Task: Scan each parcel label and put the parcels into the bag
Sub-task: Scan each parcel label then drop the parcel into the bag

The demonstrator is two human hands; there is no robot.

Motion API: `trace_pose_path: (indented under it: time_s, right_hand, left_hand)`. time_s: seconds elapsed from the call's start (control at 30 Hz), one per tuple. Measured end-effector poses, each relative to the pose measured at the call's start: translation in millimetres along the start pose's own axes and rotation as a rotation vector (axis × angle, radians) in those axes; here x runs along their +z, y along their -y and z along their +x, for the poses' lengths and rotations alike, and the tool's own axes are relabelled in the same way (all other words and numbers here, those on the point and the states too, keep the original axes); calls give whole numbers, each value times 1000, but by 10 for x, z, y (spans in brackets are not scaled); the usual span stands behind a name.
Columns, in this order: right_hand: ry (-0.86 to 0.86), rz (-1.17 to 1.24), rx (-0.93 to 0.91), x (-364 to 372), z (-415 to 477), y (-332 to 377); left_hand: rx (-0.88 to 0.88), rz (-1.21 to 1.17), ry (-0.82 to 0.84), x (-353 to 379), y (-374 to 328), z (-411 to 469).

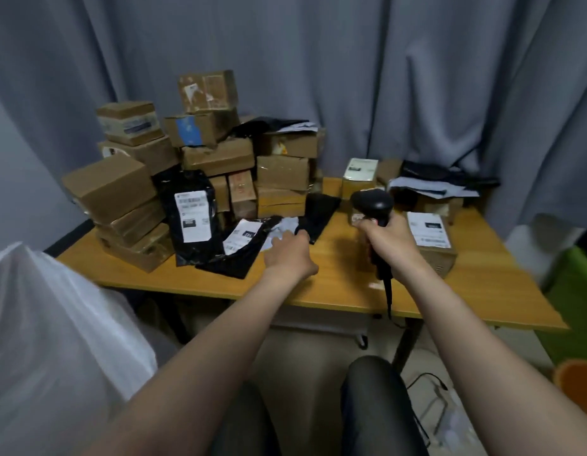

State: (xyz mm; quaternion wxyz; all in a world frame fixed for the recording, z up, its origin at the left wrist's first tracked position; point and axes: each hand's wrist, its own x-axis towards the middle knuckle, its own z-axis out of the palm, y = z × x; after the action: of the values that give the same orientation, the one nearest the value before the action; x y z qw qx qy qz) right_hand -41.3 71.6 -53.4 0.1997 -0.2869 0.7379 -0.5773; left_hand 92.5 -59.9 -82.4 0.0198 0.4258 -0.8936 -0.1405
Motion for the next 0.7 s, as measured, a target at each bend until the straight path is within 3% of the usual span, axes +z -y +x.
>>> trace_pose_path:
  time_s: [0.27, 0.5, 0.7]
  right_hand:
    - [-111, -22, 35, -547, 259, -159]
    - [-111, -37, 52, -711, 557, -377]
    - [-99, -94, 80, -721, 681, -523]
  left_hand:
    - [217, -116, 16, 213, -811, 381]
    - [294, -134, 58, 558, -1207, 636]
    - [302, -69, 0, 666, -1266, 737]
